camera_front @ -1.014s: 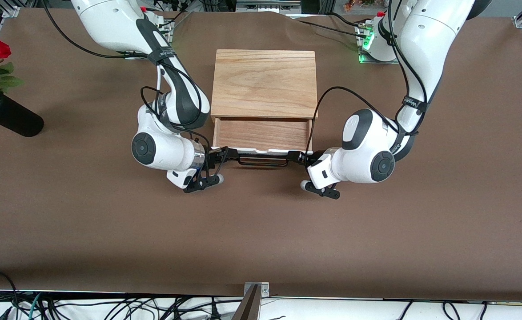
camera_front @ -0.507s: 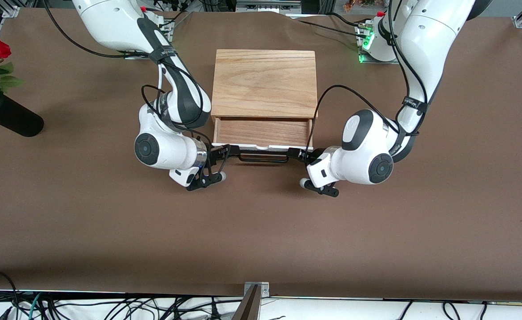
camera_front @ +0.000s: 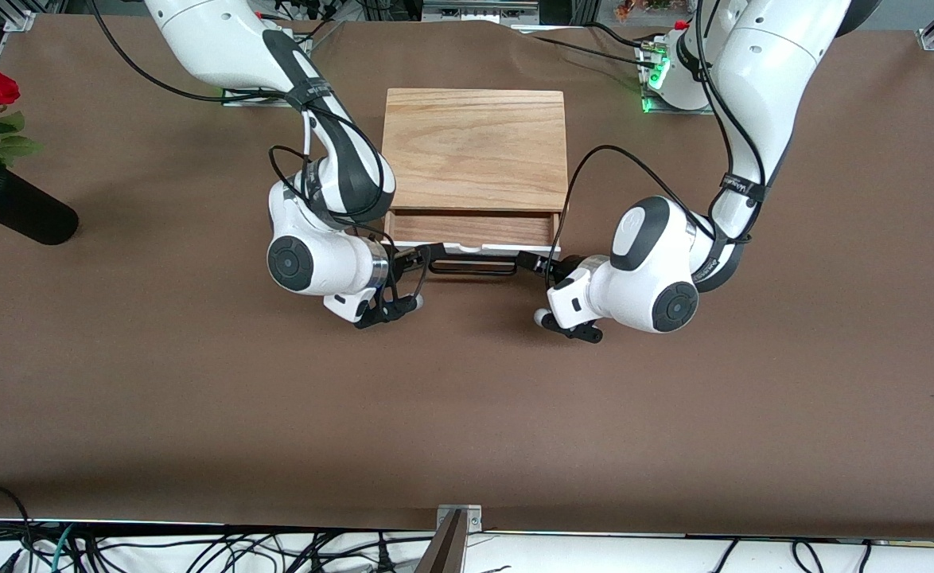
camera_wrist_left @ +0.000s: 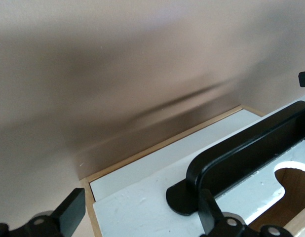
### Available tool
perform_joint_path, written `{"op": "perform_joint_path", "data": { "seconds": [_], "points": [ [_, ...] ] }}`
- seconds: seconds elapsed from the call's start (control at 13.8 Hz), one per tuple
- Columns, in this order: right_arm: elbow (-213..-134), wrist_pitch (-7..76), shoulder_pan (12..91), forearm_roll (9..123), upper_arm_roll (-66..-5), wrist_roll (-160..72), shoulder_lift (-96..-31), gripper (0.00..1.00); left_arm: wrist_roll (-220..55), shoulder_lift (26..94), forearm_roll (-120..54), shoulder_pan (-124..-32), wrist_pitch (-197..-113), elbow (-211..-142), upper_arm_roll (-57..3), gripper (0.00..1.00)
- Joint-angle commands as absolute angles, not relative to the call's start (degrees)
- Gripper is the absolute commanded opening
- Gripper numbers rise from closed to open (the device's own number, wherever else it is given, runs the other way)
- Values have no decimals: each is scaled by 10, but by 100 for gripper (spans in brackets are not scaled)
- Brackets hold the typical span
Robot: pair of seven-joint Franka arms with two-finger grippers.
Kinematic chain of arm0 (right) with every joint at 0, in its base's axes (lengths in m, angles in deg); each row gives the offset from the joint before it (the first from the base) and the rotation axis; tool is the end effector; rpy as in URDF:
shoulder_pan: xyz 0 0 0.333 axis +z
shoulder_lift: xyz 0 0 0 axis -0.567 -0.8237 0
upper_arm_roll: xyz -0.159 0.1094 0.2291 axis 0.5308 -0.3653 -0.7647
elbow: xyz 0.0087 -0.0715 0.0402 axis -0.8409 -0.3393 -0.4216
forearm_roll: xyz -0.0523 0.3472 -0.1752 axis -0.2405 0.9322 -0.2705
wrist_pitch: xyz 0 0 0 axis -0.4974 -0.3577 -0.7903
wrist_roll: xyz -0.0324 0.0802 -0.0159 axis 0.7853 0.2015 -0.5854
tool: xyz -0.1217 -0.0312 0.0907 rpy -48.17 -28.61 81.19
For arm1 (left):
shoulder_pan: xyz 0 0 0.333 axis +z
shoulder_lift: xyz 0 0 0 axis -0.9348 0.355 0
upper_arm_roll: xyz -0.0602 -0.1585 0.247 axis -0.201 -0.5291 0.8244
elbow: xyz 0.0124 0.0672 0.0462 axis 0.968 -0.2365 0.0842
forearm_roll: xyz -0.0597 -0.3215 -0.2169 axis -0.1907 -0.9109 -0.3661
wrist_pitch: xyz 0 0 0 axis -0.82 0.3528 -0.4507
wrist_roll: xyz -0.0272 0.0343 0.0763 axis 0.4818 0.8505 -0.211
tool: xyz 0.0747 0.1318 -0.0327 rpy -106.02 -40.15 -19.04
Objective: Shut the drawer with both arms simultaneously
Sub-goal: 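Push the drawer front into the box with both grippers together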
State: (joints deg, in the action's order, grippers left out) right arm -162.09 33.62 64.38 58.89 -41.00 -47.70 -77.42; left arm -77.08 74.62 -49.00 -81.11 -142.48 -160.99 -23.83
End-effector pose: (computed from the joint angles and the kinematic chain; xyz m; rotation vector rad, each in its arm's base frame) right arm 0.5612 0.3831 0.2152 -2.6927 -0.3876 0.3828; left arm 0.5766 -0.3343 0.2219 2.5695 -0.3110 -0.5937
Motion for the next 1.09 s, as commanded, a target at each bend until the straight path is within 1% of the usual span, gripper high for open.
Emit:
{"op": "perform_joint_path", "data": {
  "seconds": [0.0, 0.58, 1.01],
  "points": [
    [-1634, 302, 644, 594, -409, -478, -768, 100, -762, 745, -498, -806, -1389, -1624, -237, 100],
    [-1632, 272, 644, 593, -408, -500, -762, 100, -774, 745, -498, -807, -1361, -1630, -237, 100],
    [-1632, 214, 644, 589, -405, -500, -751, 100, -801, 746, -498, -809, -1338, -1630, -237, 100]
  ]
}}
